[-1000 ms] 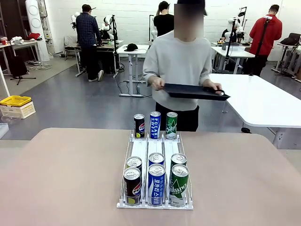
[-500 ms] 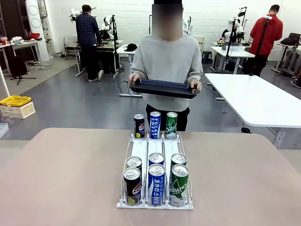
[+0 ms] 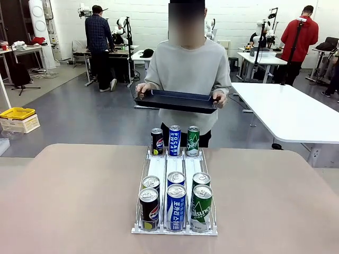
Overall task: Retrieve and hand over the desired beverage to the person.
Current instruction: Pick up a can of the same type that the person held from the Automatic Can Dispenser.
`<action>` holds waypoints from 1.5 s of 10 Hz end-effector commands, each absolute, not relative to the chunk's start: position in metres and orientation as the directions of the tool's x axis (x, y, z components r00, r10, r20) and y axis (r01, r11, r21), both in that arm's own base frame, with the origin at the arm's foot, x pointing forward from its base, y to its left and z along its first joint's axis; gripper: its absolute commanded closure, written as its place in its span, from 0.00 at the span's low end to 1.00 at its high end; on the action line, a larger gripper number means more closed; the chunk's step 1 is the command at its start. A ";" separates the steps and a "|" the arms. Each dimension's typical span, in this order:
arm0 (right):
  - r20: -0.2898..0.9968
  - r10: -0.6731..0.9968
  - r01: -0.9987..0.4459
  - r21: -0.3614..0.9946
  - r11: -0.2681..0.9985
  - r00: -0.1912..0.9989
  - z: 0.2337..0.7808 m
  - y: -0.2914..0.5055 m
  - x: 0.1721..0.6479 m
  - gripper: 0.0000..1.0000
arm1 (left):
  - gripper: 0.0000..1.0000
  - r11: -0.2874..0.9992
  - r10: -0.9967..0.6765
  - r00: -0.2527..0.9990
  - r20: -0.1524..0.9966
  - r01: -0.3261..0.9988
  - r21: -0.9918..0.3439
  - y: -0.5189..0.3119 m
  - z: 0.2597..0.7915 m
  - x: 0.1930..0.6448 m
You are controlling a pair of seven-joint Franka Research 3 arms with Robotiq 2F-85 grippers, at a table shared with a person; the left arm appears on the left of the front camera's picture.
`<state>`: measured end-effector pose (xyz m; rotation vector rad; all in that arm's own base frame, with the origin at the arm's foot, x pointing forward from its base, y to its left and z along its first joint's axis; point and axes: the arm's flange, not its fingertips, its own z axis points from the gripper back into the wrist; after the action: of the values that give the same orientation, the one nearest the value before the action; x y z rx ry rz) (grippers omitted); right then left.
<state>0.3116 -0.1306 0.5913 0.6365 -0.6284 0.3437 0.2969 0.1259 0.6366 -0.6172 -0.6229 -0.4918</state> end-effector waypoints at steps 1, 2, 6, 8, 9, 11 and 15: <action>0.649 0.107 -0.497 0.455 0.739 0.753 0.591 -0.132 0.314 0.00 | 0.00 0.703 -0.248 0.694 0.676 0.609 -0.367 0.128 0.638 0.297; 0.649 0.107 -0.497 0.455 0.739 0.753 0.591 -0.132 0.314 0.00 | 0.00 0.703 -0.248 0.694 0.676 0.609 -0.367 0.128 0.638 0.297; 0.649 0.107 -0.497 0.455 0.739 0.753 0.591 -0.132 0.314 0.00 | 0.00 0.703 -0.248 0.694 0.676 0.609 -0.367 0.128 0.638 0.297; 0.649 0.107 -0.497 0.455 0.739 0.753 0.591 -0.132 0.314 0.00 | 0.00 0.703 -0.248 0.694 0.676 0.609 -0.367 0.128 0.638 0.297; 0.649 0.107 -0.497 0.455 0.739 0.753 0.591 -0.132 0.314 0.00 | 0.00 0.703 -0.248 0.694 0.676 0.609 -0.367 0.128 0.638 0.297; 0.649 0.107 -0.497 0.455 0.739 0.753 0.591 -0.132 0.314 0.00 | 0.00 0.703 -0.248 0.694 0.676 0.609 -0.367 0.128 0.638 0.297; 0.649 0.107 -0.497 0.455 0.739 0.753 0.591 -0.132 0.314 0.00 | 0.00 0.703 -0.248 0.694 0.676 0.609 -0.367 0.128 0.638 0.297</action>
<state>0.3116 -0.1306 0.5911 0.6365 -0.6280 0.3439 0.2968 0.1267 0.6361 -0.6118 -0.6228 -0.4943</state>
